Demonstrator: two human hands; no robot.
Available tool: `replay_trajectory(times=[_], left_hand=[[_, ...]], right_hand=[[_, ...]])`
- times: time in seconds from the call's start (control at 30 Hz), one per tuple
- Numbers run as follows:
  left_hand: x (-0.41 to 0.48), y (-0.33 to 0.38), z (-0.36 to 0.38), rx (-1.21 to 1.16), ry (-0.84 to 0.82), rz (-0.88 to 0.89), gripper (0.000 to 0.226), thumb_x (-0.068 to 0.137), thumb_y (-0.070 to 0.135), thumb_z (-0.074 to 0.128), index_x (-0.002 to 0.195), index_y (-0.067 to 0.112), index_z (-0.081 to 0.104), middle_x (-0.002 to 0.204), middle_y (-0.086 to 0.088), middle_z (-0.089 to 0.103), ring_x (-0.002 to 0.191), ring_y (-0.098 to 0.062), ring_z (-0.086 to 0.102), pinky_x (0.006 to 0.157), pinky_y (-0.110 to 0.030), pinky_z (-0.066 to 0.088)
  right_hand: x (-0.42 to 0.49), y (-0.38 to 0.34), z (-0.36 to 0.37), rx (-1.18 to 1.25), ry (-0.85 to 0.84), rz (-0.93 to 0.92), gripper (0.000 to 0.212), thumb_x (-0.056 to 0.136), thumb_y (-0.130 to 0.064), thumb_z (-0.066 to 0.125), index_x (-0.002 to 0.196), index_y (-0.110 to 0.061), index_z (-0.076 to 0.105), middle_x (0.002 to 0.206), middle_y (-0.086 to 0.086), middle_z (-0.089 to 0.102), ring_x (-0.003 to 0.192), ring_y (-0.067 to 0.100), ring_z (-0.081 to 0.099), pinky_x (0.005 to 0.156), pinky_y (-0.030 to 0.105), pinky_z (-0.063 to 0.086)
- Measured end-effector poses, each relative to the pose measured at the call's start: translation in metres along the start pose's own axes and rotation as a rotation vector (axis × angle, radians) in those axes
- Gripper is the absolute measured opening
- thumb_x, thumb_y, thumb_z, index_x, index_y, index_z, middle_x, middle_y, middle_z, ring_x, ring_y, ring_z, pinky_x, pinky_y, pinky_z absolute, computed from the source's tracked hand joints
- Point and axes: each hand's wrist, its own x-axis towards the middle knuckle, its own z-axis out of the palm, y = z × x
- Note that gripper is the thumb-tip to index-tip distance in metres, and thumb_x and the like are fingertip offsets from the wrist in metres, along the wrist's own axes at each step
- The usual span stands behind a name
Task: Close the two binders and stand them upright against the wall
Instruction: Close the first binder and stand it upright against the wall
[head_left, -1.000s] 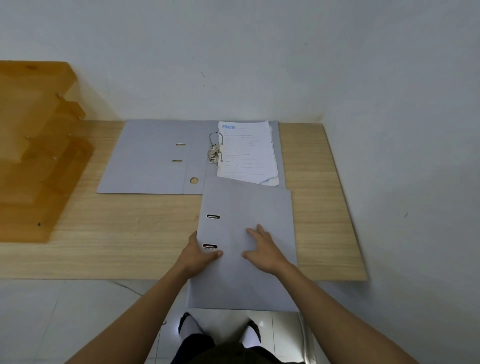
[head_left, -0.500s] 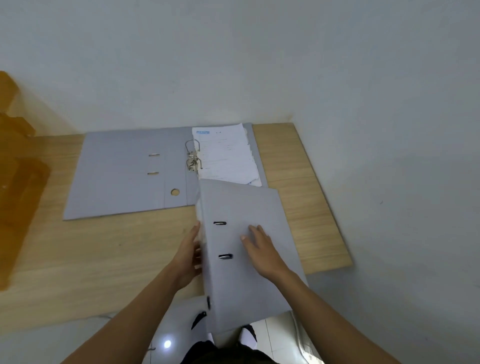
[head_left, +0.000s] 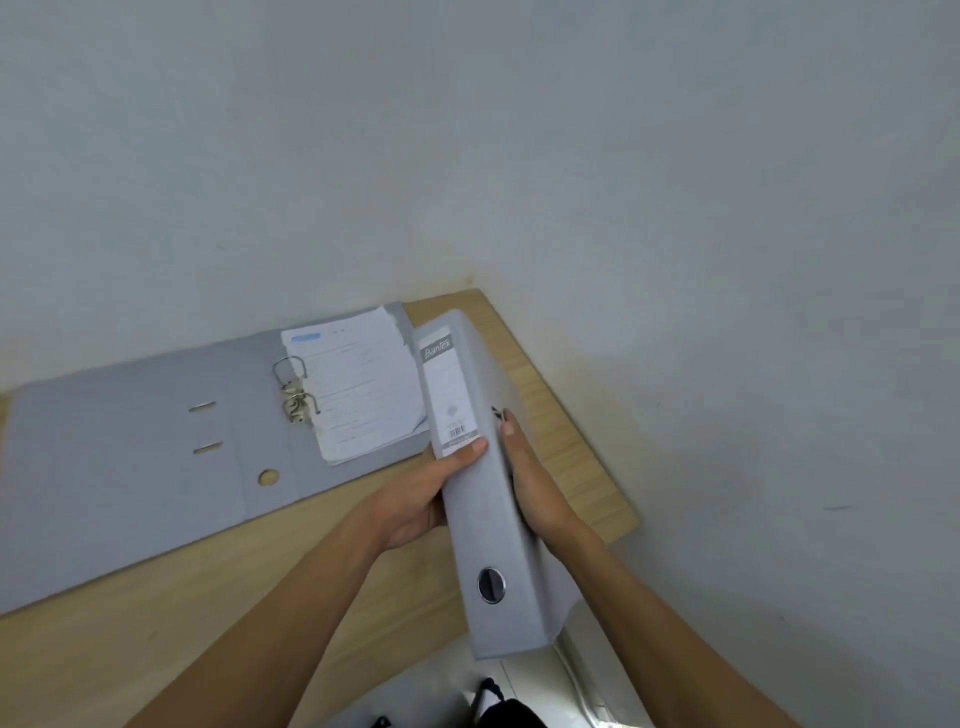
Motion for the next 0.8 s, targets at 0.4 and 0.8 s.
replay_trajectory(times=[0.4, 0.8], left_hand=[[0.066, 0.062, 0.043, 0.478, 0.046, 0.467, 0.078, 0.079, 0.005, 0.081, 0.145, 0.015, 0.041, 0.123, 0.004, 0.071, 0.111, -0.009, 0.07, 0.081, -0.02, 0.058], [0.143, 0.058, 0.045, 0.722, 0.245, 0.457, 0.079, 0.082, 0.009, 0.079, 0.142, 0.024, 0.03, 0.114, 0.028, 0.052, 0.097, 0.021, 0.057, 0.072, 0.002, 0.045]], right_hand=[[0.033, -0.092, -0.084, -0.184, 0.034, -0.384, 0.08, 0.089, -0.037, 0.073, 0.155, -0.035, 0.029, 0.144, -0.015, 0.056, 0.126, 0.001, 0.058, 0.095, 0.021, 0.055], [0.095, -0.05, -0.134, -0.108, 0.082, -0.272, 0.072, 0.082, -0.012, 0.077, 0.147, -0.025, 0.049, 0.14, -0.007, 0.063, 0.132, 0.008, 0.056, 0.106, 0.028, 0.05]])
